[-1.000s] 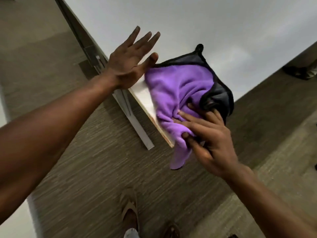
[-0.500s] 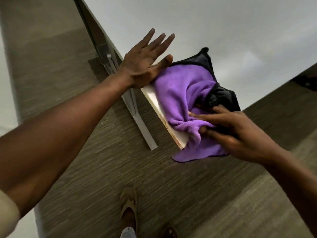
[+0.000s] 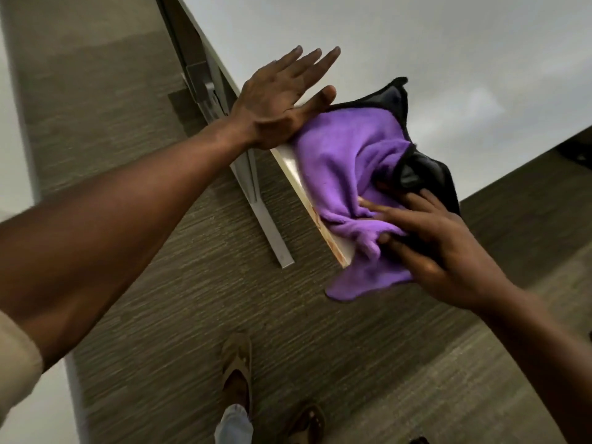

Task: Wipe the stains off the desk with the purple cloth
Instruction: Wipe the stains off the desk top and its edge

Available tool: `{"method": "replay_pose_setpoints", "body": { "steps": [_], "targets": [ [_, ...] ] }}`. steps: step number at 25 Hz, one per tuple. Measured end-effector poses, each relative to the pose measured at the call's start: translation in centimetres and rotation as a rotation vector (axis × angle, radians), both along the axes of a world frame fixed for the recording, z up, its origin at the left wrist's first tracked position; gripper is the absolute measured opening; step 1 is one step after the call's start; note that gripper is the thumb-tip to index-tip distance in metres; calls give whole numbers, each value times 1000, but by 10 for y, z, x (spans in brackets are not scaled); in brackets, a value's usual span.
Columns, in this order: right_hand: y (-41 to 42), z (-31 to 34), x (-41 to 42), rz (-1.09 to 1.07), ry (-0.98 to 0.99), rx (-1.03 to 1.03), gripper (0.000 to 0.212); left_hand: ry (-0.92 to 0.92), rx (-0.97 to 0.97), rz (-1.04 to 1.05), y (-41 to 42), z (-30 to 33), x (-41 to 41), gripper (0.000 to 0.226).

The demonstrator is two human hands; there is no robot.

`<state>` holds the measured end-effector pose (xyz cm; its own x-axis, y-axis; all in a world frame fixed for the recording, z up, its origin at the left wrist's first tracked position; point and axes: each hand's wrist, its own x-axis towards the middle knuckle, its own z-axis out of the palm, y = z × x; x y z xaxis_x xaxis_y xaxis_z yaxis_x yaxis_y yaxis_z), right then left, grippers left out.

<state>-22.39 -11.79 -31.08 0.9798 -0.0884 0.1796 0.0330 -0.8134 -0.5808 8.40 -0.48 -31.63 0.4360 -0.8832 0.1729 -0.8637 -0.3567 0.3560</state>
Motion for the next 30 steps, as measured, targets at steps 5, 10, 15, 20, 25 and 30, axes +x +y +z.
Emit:
{"method": "replay_pose_setpoints", "body": {
  "steps": [5,10,15,20,25,30],
  "targets": [
    [28,-33,-32,-308,-208,82,35,-15,-5,13,1,-3,6,77],
    [65,-37,-14,-274,-241,28,35,-29,9,19,0,-3,5,73],
    [8,17,48,-290,53,140,32,-45,11,34,0,-1,2,75],
    [16,19,43,-50,184,5,46,-42,35,34,1,3,1,74],
    [3,24,56,-52,158,5,40,-43,44,38,1,5,0,72],
    [21,1,15,-46,19,16,47,-37,58,40,2,5,-3,74]
  ]
}}
